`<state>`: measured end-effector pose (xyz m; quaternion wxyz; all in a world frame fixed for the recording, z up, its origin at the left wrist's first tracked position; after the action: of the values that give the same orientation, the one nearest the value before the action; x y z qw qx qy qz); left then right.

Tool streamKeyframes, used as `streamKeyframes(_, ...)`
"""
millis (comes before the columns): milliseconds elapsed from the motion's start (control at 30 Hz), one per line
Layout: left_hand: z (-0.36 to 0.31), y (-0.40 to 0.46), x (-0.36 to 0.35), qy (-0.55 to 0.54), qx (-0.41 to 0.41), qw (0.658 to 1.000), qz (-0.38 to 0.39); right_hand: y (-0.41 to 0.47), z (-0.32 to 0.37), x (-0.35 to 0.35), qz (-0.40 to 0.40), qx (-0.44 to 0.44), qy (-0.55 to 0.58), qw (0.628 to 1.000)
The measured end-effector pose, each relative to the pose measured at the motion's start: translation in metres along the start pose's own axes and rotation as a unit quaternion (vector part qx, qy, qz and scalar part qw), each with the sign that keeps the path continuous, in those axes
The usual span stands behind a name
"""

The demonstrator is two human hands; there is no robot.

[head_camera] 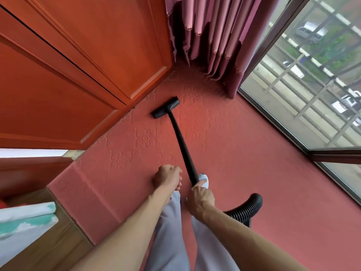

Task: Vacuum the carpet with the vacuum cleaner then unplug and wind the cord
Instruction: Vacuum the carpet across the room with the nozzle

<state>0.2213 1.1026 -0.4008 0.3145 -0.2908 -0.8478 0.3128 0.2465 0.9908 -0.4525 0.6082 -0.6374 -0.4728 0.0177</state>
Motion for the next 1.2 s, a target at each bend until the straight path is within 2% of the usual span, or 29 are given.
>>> streamKeyframes(167, 0.008, 0.007, 0.018, -0.004, 0.006, 1.000, -0.022, 0.030, 0.022, -0.008, -0.016, -0.002, -0.077, 0.997)
streamKeyframes(300, 0.013, 0.005, 0.019, -0.012, 0.017, 1.000, 0.004, 0.033, 0.023, -0.005, -0.028, 0.018, -0.062, 0.998)
streamKeyframes(433, 0.017, -0.006, 0.013, -0.010, 0.043, 0.999, 0.032, 0.018, -0.013, 0.014, -0.056, 0.043, -0.009, 0.997)
streamKeyframes(533, 0.021, -0.017, 0.000, -0.016, 0.064, 0.996, 0.058, 0.000, -0.055, 0.023, -0.035, 0.043, 0.028, 0.998)
streamKeyframes(667, 0.020, -0.034, -0.023, -0.026, 0.071, 0.991, 0.108, -0.023, -0.087, 0.019, -0.014, 0.044, 0.024, 0.999)
streamKeyframes(800, 0.021, -0.042, -0.034, -0.021, 0.068, 0.989, 0.130, -0.025, -0.071, 0.014, -0.011, 0.050, 0.041, 0.998)
streamKeyframes(1000, 0.028, -0.045, -0.020, -0.022, 0.073, 0.991, 0.111, -0.003, -0.025, 0.021, -0.031, 0.055, 0.038, 0.997)
streamKeyframes(1133, 0.039, -0.046, -0.003, -0.015, 0.068, 0.993, 0.091, 0.023, -0.012, 0.028, 0.046, 0.011, 0.166, 0.985)
streamKeyframes(1200, 0.044, -0.048, 0.005, -0.020, 0.066, 0.995, 0.078, 0.029, -0.019, 0.033, 0.050, -0.004, 0.196, 0.979)
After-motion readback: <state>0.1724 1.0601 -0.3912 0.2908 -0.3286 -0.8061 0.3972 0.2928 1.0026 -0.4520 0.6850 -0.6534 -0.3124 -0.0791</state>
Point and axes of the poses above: each hand's wrist, its own y-axis towards the middle knuckle, its own x-axis out of the back of the hand, z = x × y, the point moved 1 cm from there along y, towards the middle knuckle, and after that the axes turned 15 degrees about -x, right-handed, at the moved point
